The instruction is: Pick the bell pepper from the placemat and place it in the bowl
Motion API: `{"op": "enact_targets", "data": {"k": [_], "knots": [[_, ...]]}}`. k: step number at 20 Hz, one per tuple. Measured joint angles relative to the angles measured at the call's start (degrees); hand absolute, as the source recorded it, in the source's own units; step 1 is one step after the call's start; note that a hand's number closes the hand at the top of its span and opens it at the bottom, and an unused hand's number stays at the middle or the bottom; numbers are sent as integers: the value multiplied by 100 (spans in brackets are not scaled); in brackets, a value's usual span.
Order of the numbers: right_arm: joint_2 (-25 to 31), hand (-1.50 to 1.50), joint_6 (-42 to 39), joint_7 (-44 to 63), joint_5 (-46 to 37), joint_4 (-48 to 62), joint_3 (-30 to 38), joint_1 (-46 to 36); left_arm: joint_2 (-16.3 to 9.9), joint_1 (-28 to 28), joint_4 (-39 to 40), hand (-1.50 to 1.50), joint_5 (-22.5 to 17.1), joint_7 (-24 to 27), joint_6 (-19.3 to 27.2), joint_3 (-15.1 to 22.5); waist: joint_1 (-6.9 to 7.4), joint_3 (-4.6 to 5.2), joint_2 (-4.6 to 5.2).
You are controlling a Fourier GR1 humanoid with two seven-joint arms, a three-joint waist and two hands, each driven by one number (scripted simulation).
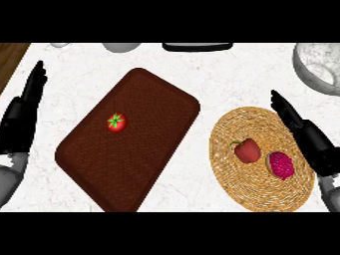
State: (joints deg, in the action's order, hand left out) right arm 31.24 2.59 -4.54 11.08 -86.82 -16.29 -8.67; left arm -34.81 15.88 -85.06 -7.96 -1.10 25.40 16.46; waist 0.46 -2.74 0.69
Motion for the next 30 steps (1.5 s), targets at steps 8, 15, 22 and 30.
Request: {"op": "enact_targets", "data": {"k": [8, 15, 22, 30], "knots": [[76, 150, 520, -963, -698, -219, 282, 0, 638, -267, -456, 0, -577, 38, -828, 635, -187, 266, -82], [-606, -150, 1015, -2030, -1434, 798, 49, -113, 1065, -407, -402, 0, -929, 232, -1571, 886, -39, 270, -54], [27, -150, 1091, -936, -2967, 706, -510, -606, 1188, -443, -398, 0, -946, 177, -1718, 904, -39, 288, -84], [899, -150, -927, 1420, -3837, 136, -1412, -1235, 1222, -493, -332, 0, -919, 208, -1787, 909, -28, 316, -116]]}}
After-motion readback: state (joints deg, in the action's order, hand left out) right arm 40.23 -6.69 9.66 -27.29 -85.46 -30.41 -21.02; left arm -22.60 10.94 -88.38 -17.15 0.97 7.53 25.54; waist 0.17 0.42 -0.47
